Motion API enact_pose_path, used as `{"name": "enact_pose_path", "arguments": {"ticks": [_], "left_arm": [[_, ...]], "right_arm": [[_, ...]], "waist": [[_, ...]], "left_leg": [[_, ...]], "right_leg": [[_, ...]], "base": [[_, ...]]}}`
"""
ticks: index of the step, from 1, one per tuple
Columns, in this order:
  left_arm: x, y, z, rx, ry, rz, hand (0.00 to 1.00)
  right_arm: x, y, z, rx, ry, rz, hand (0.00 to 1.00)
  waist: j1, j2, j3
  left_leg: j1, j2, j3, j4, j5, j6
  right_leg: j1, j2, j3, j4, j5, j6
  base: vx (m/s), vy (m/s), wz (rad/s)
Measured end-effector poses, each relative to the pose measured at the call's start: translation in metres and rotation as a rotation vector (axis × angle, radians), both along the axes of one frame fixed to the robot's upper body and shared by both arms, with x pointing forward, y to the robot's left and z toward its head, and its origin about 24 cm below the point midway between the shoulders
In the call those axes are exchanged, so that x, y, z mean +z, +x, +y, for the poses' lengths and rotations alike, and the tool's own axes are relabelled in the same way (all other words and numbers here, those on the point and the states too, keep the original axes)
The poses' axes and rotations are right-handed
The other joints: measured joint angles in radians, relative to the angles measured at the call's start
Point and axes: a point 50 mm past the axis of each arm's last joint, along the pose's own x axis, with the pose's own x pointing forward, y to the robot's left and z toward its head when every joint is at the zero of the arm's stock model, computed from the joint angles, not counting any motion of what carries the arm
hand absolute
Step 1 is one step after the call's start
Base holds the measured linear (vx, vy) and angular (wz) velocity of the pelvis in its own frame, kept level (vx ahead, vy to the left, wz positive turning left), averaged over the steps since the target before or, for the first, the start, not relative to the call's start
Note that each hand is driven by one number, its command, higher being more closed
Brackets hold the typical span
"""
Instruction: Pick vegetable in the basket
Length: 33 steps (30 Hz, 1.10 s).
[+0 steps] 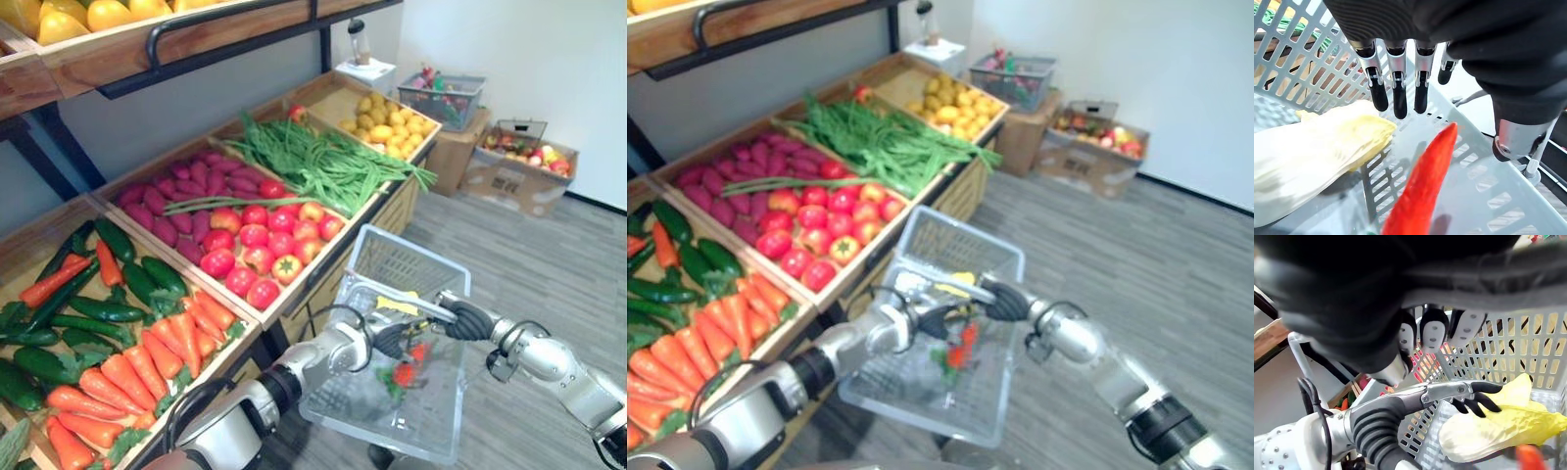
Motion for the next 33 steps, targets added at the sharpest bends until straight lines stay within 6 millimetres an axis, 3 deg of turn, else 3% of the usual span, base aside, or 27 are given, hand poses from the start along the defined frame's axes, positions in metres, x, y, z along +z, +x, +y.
{"name": "enact_pose_path", "arguments": {"ticks": [14,20,23,28,33], "left_arm": [[0.004,-0.001,-0.002,-0.022,-0.012,-0.001,0.0],[0.018,-0.002,-0.003,-0.054,-0.043,-0.053,0.0],[0.034,-0.004,-0.007,-0.077,-0.12,-0.078,0.0],[0.057,-0.02,0.016,-0.07,-0.286,-0.07,0.0],[0.07,-0.052,0.026,-0.087,-0.495,0.013,0.0]], "right_arm": [[-0.001,0.0,-0.001,-0.021,0.019,-0.002,1.0],[-0.004,-0.001,-0.002,-0.05,0.052,0.002,1.0],[-0.008,-0.002,-0.007,-0.097,0.086,0.006,1.0],[-0.027,-0.003,-0.036,-0.282,0.113,0.054,1.0],[-0.072,-0.024,-0.079,-0.592,0.117,0.179,1.0]], "waist": [[0.003,-0.001,0.003],[0.012,-0.001,0.003],[0.021,0.0,0.002],[0.037,-0.004,-0.004],[0.086,-0.02,-0.027]], "left_leg": [[-0.034,0.003,-0.097,-0.005,0.017,0.021],[-0.058,0.003,-0.144,-0.005,0.025,0.032],[-0.086,0.003,-0.197,-0.005,0.034,0.044],[-0.139,-0.001,-0.325,-0.005,0.05,0.067],[-0.232,-0.019,-0.486,-0.006,0.077,0.107]], "right_leg": [[0.006,-0.03,-0.082,0.017,-0.02,-0.005],[0.008,-0.046,-0.126,0.017,-0.02,-0.005],[0.009,-0.065,-0.174,0.017,-0.021,-0.007],[0.027,-0.107,-0.298,0.016,-0.034,-0.016],[0.036,-0.159,-0.446,0.002,-0.038,-0.018]], "base": [[-0.04,-0.075,0.19],[-0.04,-0.057,0.24],[-0.06,-0.072,0.5],[-0.08,-0.049,0.76],[-0.05,0.002,0.91]]}}
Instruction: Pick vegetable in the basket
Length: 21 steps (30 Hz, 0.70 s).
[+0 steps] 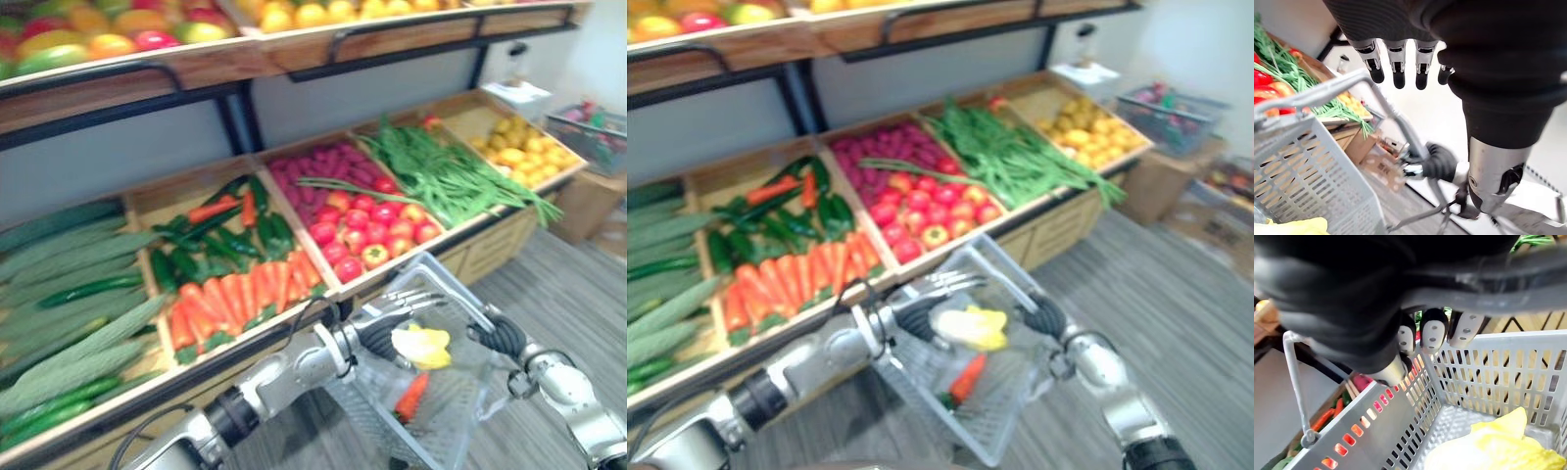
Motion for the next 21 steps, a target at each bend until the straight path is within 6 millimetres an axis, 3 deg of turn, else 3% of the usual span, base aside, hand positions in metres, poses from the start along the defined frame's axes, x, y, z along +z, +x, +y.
{"name": "enact_pose_path", "arguments": {"ticks": [2,3,4,6,10,15,18,21], "left_arm": [[0.003,-0.008,0.009,0.029,-0.085,0.056,0.0],[0.005,-0.01,0.018,0.061,-0.129,0.081,0.0],[0.012,-0.014,0.04,0.137,-0.214,0.115,0.0],[0.019,-0.018,0.054,0.192,-0.282,0.126,0.0],[0.025,-0.024,0.071,0.295,-0.38,0.121,0.0],[0.024,-0.025,0.1,0.592,-0.599,0.094,0.0],[0.001,-0.025,0.131,0.868,-0.647,0.104,0.0],[-0.034,-0.031,0.162,1.128,-0.528,0.149,0.0]], "right_arm": [[-0.02,-0.011,-0.015,-0.121,0.014,0.07,1.0],[-0.031,-0.018,-0.023,-0.198,0.018,0.104,1.0],[-0.05,-0.032,-0.034,-0.342,0.045,0.16,1.0],[-0.066,-0.047,-0.043,-0.454,0.063,0.214,1.0],[-0.087,-0.067,-0.046,-0.603,0.103,0.279,1.0],[-0.115,-0.096,-0.037,-0.78,0.172,0.368,1.0],[-0.129,-0.12,-0.033,-0.899,0.204,0.426,1.0],[-0.135,-0.134,-0.034,-0.979,0.207,0.453,1.0]], "waist": [[0.0,-0.003,-0.001],[0.002,-0.004,-0.001],[0.01,-0.004,-0.001],[0.03,-0.005,-0.002],[0.051,-0.007,-0.001],[0.061,-0.013,-0.004],[0.08,-0.018,-0.004],[0.089,-0.015,-0.006]], "left_leg": [[-0.039,-0.016,-0.084,0.0,0.012,0.017],[-0.056,-0.023,-0.125,0.0,0.019,0.027],[-0.085,-0.039,-0.195,0.0,0.032,0.043],[-0.109,-0.049,-0.235,0.0,0.038,0.047],[-0.135,-0.066,-0.296,0.0,0.047,0.045],[-0.157,-0.076,-0.37,0.0,0.057,0.048],[-0.161,-0.085,-0.433,0.0,0.055,0.051],[-0.172,-0.099,-0.482,0.0,0.056,0.052]], "right_leg": [[0.016,-0.026,-0.075,-0.007,-0.003,0.004],[0.027,-0.035,-0.108,-0.013,-0.005,0.006],[0.043,-0.049,-0.167,-0.027,-0.005,0.006],[0.044,-0.056,-0.202,-0.035,-0.01,0.004],[0.049,-0.067,-0.244,-0.039,-0.014,0.002],[0.065,-0.069,-0.301,-0.043,-0.026,0.007],[0.086,-0.07,-0.347,-0.039,-0.04,0.006],[0.098,-0.072,-0.384,-0.039,-0.052,0.006]], "base": [[-0.04,0.018,1.11],[-0.05,0.039,1.51],[-0.05,0.039,1.29],[-0.04,0.032,0.82],[-0.01,0.031,0.34],[0.02,0.011,0.32],[0.04,0.0,0.39],[0.06,0.011,0.37]]}}
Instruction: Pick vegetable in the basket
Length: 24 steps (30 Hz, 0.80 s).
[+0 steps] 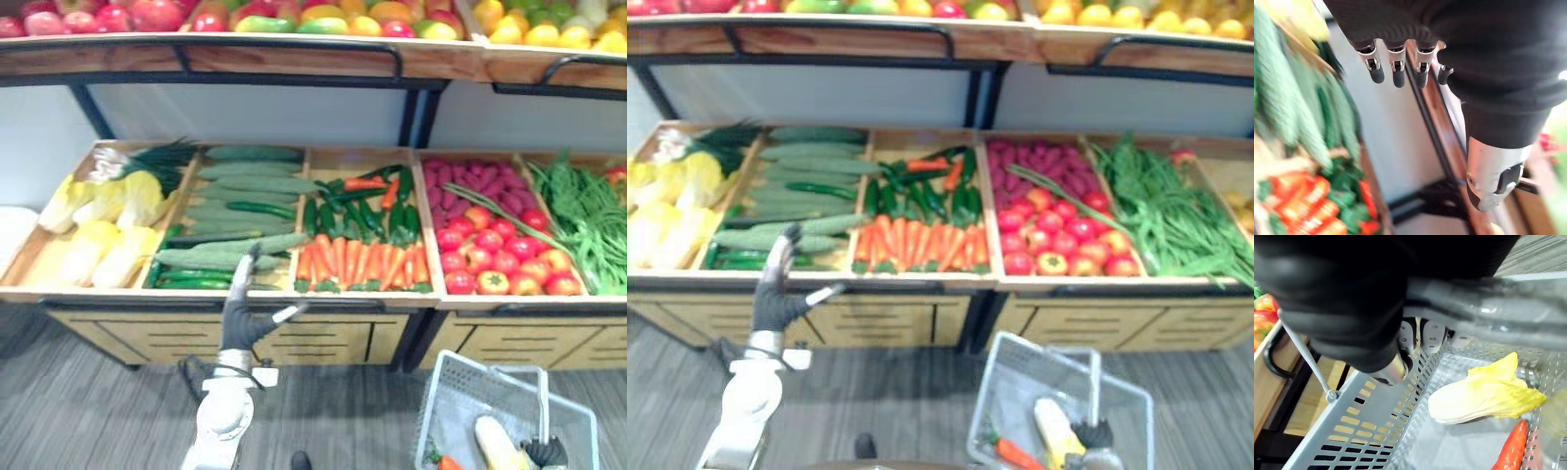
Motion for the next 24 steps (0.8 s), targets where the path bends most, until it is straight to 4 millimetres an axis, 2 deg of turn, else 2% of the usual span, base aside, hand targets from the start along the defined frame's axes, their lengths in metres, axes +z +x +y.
{"name": "enact_pose_path", "arguments": {"ticks": [1,2,3,5,7,9,12,13,15,18,21,24], "left_arm": [[-0.017,-0.005,0.01,0.058,0.016,0.083,0.0],[-0.025,-0.008,0.014,0.088,0.024,0.122,0.0],[-0.05,-0.017,0.027,0.174,0.035,0.236,0.0],[-0.066,-0.026,0.036,0.233,0.055,0.313,0.0],[-0.089,-0.043,0.052,0.348,0.06,0.435,0.0],[-0.107,-0.064,0.067,0.483,0.026,0.532,0.0],[-0.139,-0.108,0.084,0.723,-0.092,0.725,0.0],[-0.144,-0.117,0.085,0.762,-0.116,0.757,0.0],[-0.163,-0.153,0.087,0.898,-0.225,0.894,0.0],[-0.178,-0.178,0.077,0.948,-0.299,1.023,0.0],[-0.185,-0.19,0.07,0.922,-0.312,1.111,0.0],[-0.188,-0.191,0.065,0.85,-0.272,1.171,0.0]], "right_arm": [[-0.001,-0.002,0.0,-0.006,-0.002,0.008,1.0],[-0.002,-0.003,0.0,-0.009,-0.003,0.013,1.0],[-0.002,-0.005,0.002,-0.02,-0.011,0.017,1.0],[-0.004,-0.005,0.004,-0.024,-0.008,0.019,1.0],[-0.008,-0.005,0.011,-0.039,0.006,0.029,1.0],[-0.011,-0.004,0.017,-0.066,0.025,0.019,1.0],[-0.016,-0.008,0.025,-0.118,0.048,0.038,1.0],[-0.017,-0.008,0.026,-0.128,0.053,0.039,1.0],[-0.019,-0.009,0.027,-0.148,0.068,0.056,1.0],[-0.02,-0.008,0.027,-0.17,0.079,0.061,1.0],[-0.021,-0.006,0.029,-0.172,0.084,0.069,1.0],[-0.021,-0.005,0.03,-0.166,0.085,0.069,1.0]], "waist": [[0.013,0.0,0.0],[0.014,0.0,0.0],[0.017,-0.002,0.001],[0.017,-0.002,0.001],[0.019,-0.009,0.001],[0.02,-0.009,0.0],[0.019,-0.023,0.006],[0.019,-0.026,0.008],[0.019,-0.032,0.011],[0.019,-0.033,0.021],[0.018,-0.035,0.03],[0.019,-0.037,0.036]], "left_leg": [[0.0,-0.002,-0.009,0.0,0.0,0.0],[0.0,-0.003,-0.018,0.0,0.0,0.0],[0.0,-0.008,-0.031,0.0,0.0,0.0],[0.0,-0.012,-0.04,0.0,0.0,0.001],[0.0,-0.014,-0.049,0.0,-0.002,0.003],[0.002,-0.014,-0.049,0.0,-0.002,0.003],[0.016,-0.016,-0.051,0.0,-0.009,0.01],[0.021,-0.017,-0.051,0.0,-0.011,0.011],[0.029,-0.018,-0.049,0.0,-0.021,0.004],[0.044,-0.018,-0.047,0.0,-0.031,-0.001],[0.064,-0.017,-0.044,0.0,-0.041,-0.009],[0.076,-0.012,-0.033,0.0,-0.051,-0.014]], "right_leg": [[0.005,-0.001,-0.008,-0.001,-0.003,0.0],[0.01,-0.003,-0.017,-0.002,-0.005,0.002],[0.02,-0.008,-0.031,-0.001,-0.013,0.004],[0.025,-0.01,-0.04,-0.001,-0.018,0.004],[0.033,-0.01,-0.053,-0.002,-0.027,0.003],[0.036,-0.01,-0.056,-0.002,-0.03,-0.003],[0.056,-0.009,-0.062,-0.004,-0.034,-0.006],[0.06,-0.009,-0.062,-0.005,-0.035,-0.008],[0.07,-0.008,-0.061,-0.011,-0.04,-0.011],[0.087,-0.007,-0.06,-0.019,-0.044,-0.017],[0.103,-0.007,-0.058,-0.016,-0.061,-0.021],[0.108,-0.006,-0.046,-0.013,-0.067,-0.02]], "base": [[0.08,0.012,0.21],[0.1,0.007,0.31],[0.08,0.001,0.29],[0.07,0.001,0.22],[0.08,-0.009,0.15],[0.1,-0.02,0.03],[0.11,-0.02,0.02],[0.08,-0.009,-0.03],[0.08,-0.01,-0.03],[0.06,-0.011,-0.02],[0.06,-0.018,-0.02],[0.05,-0.015,-0.1]]}}
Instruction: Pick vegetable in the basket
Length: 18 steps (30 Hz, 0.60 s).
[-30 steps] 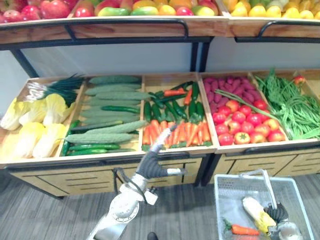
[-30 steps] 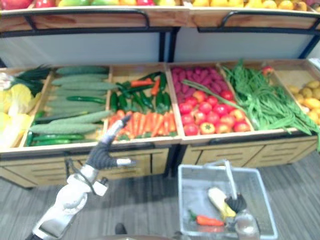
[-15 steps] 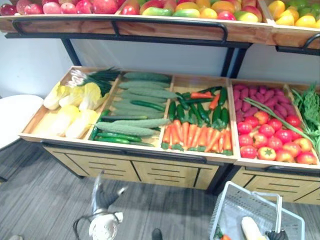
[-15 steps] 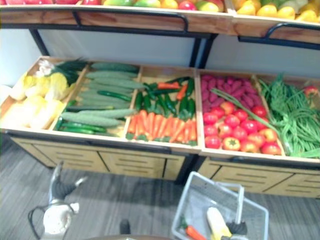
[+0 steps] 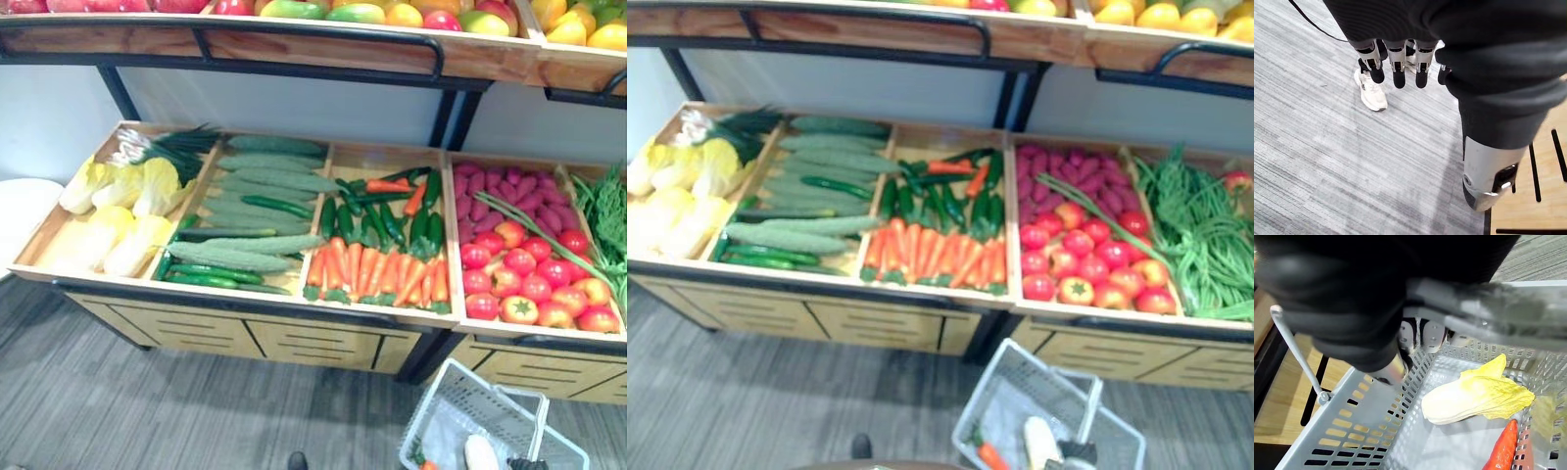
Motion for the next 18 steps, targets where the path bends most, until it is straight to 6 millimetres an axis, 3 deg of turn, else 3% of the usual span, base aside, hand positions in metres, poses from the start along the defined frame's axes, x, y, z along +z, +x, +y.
{"name": "enact_pose_path", "arguments": {"ticks": [8,12,15,17,18], "left_arm": [[-0.008,0.003,-0.017,-0.154,-0.089,0.049,0.0],[-0.008,0.021,-0.023,-0.288,-0.08,0.034,0.0],[-0.007,0.026,-0.022,-0.371,-0.061,0.054,0.0],[-0.005,0.038,-0.018,-0.415,-0.039,0.037,0.0],[-0.001,0.052,-0.015,-0.434,-0.018,0.002,0.0]], "right_arm": [[-0.001,-0.004,-0.002,-0.027,0.005,0.008,1.0],[-0.002,-0.014,-0.002,-0.115,0.015,0.004,1.0],[0.0,-0.005,0.002,-0.14,0.022,-0.055,1.0],[0.001,-0.001,0.006,-0.159,0.024,-0.094,1.0],[0.003,0.002,0.005,-0.167,0.018,-0.117,1.0]], "waist": [[-0.002,-0.015,0.021],[-0.004,-0.019,0.065],[-0.003,-0.005,0.077],[-0.004,0.016,0.076],[-0.004,0.019,0.096]], "left_leg": [[0.061,-0.004,0.062,0.008,-0.054,-0.001],[0.102,0.021,0.08,0.084,-0.111,0.002],[0.095,0.075,0.202,0.203,-0.203,0.007],[0.076,0.113,0.263,0.235,-0.222,0.014],[0.072,0.119,0.299,0.248,-0.226,0.022]], "right_leg": [[0.01,-0.017,0.06,0.037,-0.021,0.003],[-0.032,-0.022,0.123,0.222,-0.018,0.004],[-0.131,0.023,0.252,0.327,0.053,0.02],[-0.17,0.041,0.237,0.315,0.132,0.018],[-0.195,0.04,0.204,0.305,0.179,-0.001]], "base": [[0.09,-0.001,-0.23],[0.11,0.04,-0.21],[0.06,0.092,-1.04],[0.04,0.161,-1.08],[-0.02,0.169,-1.19]]}}
